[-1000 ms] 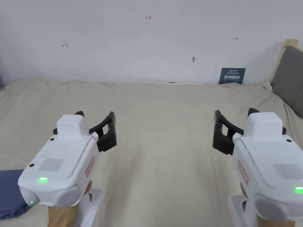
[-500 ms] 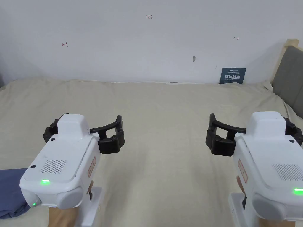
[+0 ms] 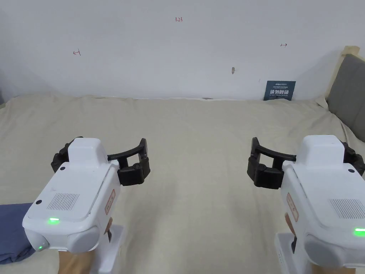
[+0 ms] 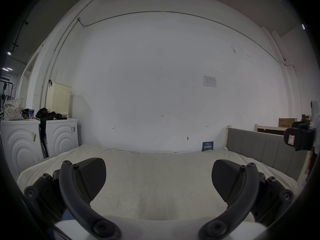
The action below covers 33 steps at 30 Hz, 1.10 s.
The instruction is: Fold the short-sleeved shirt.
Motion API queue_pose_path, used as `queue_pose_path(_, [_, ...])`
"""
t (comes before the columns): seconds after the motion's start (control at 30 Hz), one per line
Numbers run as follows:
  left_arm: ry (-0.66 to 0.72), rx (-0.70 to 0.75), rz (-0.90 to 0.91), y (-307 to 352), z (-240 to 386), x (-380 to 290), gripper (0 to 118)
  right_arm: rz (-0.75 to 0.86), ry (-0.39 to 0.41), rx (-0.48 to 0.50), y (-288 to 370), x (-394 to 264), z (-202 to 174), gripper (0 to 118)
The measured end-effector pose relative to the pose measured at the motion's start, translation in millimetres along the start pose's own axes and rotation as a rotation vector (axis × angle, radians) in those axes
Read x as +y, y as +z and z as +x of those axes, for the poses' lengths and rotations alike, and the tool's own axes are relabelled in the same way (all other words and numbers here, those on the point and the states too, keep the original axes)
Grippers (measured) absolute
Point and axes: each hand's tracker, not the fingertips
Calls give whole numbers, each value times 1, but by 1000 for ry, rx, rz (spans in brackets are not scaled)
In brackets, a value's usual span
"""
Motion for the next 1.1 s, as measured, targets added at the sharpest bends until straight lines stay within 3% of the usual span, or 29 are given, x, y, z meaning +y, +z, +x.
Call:
queue_pose_path(0.87, [-5,-9,-10,0,0,-4,118,-33,-14,-3,-1,2,-2,118])
queue_pose_path(1.1, [4,-14,-15,1,-1,-2,118,-174,-61,-24,-10,10,-4,118])
